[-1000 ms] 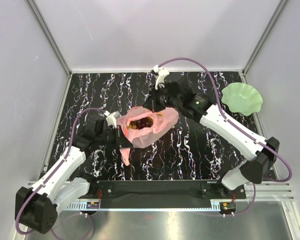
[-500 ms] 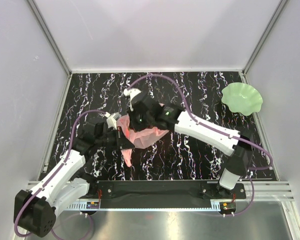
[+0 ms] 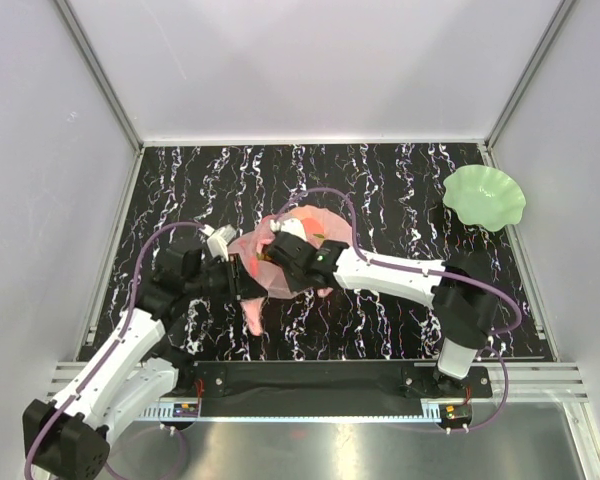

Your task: Untie the knot of the plastic bag and take out the fruit

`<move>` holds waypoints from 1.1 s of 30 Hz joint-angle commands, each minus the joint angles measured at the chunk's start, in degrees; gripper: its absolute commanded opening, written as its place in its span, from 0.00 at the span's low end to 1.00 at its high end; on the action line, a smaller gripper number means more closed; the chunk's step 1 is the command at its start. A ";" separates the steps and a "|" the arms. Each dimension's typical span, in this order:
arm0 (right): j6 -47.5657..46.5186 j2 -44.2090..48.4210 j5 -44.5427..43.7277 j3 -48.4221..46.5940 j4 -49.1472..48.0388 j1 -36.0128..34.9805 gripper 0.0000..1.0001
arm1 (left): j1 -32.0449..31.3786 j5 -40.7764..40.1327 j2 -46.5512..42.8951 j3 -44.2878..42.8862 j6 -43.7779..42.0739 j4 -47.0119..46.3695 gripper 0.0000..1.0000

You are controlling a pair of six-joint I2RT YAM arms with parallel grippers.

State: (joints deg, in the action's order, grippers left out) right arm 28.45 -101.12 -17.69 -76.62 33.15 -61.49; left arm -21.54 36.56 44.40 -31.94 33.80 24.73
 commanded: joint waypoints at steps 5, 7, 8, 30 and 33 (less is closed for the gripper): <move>3.99 8.65 2.66 11.66 -6.60 -0.38 0.00 | -0.26 -3.86 -5.99 -7.24 2.84 -2.66 0.71; 3.72 9.88 2.66 13.07 -7.30 -0.47 0.00 | -0.26 -4.56 -7.48 -9.18 4.34 -4.68 0.76; 3.72 10.15 2.75 13.51 -7.48 -0.38 0.00 | -0.34 -6.39 -7.66 -11.02 4.60 -4.78 0.79; 4.42 13.67 4.95 14.39 -12.93 -0.38 0.00 | -8.60 -28.29 -0.21 -2.69 7.07 2.86 0.91; 4.77 13.15 3.98 14.66 -12.76 -0.47 0.00 | -9.31 -29.87 2.09 -2.68 7.15 0.77 0.88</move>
State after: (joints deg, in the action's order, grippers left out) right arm 32.05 -89.25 -12.75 -62.22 22.13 -61.52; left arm -30.13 11.16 45.47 -34.96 42.28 28.97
